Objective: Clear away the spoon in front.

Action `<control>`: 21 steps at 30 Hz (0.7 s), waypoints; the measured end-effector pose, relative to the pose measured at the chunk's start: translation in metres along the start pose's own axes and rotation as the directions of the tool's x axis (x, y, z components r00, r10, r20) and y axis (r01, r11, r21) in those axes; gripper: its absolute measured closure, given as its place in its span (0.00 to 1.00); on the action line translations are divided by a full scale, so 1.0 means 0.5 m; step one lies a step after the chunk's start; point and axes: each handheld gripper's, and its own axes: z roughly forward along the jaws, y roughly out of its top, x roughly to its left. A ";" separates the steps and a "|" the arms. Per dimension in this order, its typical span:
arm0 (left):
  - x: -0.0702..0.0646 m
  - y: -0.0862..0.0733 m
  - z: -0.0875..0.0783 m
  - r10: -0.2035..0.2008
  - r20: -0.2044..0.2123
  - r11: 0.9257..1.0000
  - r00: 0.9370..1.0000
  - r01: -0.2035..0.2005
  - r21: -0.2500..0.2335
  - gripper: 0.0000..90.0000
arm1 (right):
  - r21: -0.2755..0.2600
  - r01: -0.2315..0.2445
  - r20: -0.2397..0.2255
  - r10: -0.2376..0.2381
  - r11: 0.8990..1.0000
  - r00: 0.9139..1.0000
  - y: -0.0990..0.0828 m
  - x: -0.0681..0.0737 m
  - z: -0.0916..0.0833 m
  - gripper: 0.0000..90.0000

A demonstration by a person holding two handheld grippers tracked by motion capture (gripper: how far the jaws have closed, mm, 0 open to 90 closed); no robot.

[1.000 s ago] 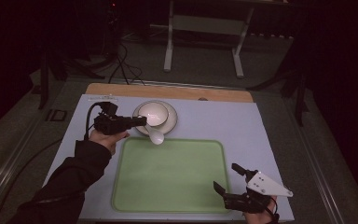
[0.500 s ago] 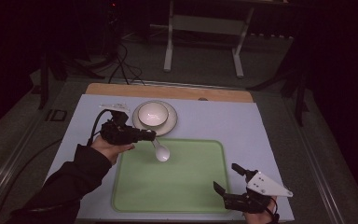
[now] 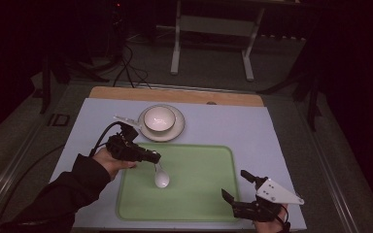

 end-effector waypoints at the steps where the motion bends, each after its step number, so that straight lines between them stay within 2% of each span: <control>1: 0.002 -0.001 0.001 -0.010 -0.001 1.000 1.000 0.010 0.017 0.93 | 0.001 -0.001 -0.001 0.001 1.000 1.000 0.000 0.000 0.000 0.15; 2: 0.002 -0.001 0.001 -0.010 -0.001 1.000 1.000 0.010 0.017 0.93 | 0.001 -0.001 -0.001 0.001 1.000 1.000 0.000 0.000 0.000 0.15; 3: 0.005 -0.005 0.005 -0.021 -0.012 0.998 1.000 0.021 0.060 0.93 | 0.002 -0.002 0.000 0.002 1.000 1.000 0.000 0.000 0.000 0.15; 4: 0.007 -0.007 0.007 -0.029 -0.005 0.996 1.000 0.029 0.084 0.93 | 0.003 -0.003 -0.001 0.003 1.000 1.000 0.000 0.000 0.001 0.15; 9: 0.013 -0.014 0.020 -0.054 -0.008 0.984 0.999 0.054 0.168 0.93 | 0.003 -0.004 -0.003 0.004 1.000 1.000 0.000 0.001 0.001 0.15; 10: 0.016 -0.016 0.023 -0.069 0.000 0.981 0.998 0.068 0.181 0.93 | 0.004 -0.003 -0.003 0.003 1.000 1.000 0.000 0.001 0.002 0.15; 13: 0.020 -0.019 0.033 -0.074 -0.002 0.975 0.997 0.073 0.212 0.93 | 0.004 -0.004 -0.004 0.004 1.000 1.000 0.000 0.000 0.002 0.15; 15: 0.023 -0.019 0.035 -0.073 -0.001 0.973 0.997 0.071 0.219 0.93 | 0.004 -0.004 -0.004 0.004 1.000 1.000 0.000 0.000 0.002 0.15; 21: 0.037 -0.024 0.061 -0.102 -0.005 0.959 0.995 0.099 0.265 0.93 | 0.004 -0.007 -0.003 0.007 1.000 1.000 0.000 0.000 0.001 0.15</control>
